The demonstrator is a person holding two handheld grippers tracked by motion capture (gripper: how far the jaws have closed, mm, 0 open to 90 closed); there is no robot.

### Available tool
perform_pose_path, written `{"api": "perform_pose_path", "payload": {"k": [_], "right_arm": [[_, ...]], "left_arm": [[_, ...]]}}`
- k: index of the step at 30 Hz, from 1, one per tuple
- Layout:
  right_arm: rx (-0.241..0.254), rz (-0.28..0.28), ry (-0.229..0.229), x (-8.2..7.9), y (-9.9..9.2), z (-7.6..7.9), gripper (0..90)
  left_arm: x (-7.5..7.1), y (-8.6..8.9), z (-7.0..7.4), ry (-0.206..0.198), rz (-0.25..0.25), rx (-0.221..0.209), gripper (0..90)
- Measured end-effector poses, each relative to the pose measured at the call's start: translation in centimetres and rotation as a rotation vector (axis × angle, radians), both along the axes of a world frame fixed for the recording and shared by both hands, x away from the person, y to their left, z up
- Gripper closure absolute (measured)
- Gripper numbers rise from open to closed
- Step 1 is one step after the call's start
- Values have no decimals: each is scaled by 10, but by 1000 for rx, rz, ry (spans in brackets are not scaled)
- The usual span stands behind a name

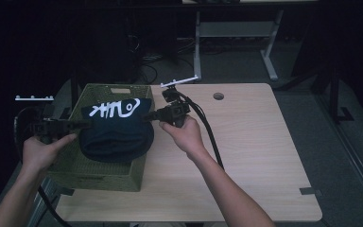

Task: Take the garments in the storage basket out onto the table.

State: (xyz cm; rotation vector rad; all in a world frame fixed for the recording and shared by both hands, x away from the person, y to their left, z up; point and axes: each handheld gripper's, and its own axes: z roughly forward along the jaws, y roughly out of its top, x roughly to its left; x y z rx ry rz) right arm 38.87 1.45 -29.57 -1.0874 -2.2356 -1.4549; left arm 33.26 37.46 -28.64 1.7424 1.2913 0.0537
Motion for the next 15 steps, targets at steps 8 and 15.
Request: {"api": "perform_pose_path", "payload": {"k": [8,15], "right_arm": [[9,4,15,6,14,-6,795],[12,13,27,11,28,-11,795]], "left_arm": [[5,14,-2,10,21,5,752],[7,26,-6,17,41,8,752]]}}
